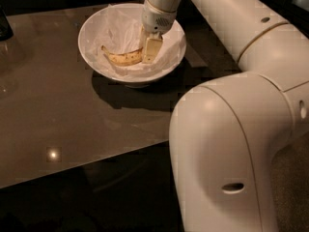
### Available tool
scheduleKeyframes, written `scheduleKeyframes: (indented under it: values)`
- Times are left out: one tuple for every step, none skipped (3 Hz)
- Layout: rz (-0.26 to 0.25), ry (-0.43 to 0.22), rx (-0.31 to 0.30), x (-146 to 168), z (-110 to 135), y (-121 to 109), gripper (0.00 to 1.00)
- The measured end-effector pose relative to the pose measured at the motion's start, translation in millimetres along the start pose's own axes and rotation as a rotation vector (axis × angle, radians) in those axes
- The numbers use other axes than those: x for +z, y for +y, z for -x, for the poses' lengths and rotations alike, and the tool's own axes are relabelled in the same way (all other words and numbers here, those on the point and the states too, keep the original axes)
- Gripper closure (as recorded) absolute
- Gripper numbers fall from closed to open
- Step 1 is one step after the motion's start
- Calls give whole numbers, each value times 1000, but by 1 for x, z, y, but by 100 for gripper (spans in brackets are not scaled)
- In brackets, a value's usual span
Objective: Pick banana from white bowl
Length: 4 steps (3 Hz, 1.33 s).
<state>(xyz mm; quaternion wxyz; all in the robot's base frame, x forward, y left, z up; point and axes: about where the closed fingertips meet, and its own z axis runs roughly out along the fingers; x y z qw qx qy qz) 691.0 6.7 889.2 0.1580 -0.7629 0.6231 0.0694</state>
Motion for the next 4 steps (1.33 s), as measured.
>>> scheduleKeyframes:
  values:
    - [-14, -54, -4, -17, 13, 4, 100]
    - [-49, -89, -8, -45, 29, 18, 100]
    - [-86, -106, -29, -88, 55, 46, 100]
    - [-92, -108, -31, -88, 56, 44, 100]
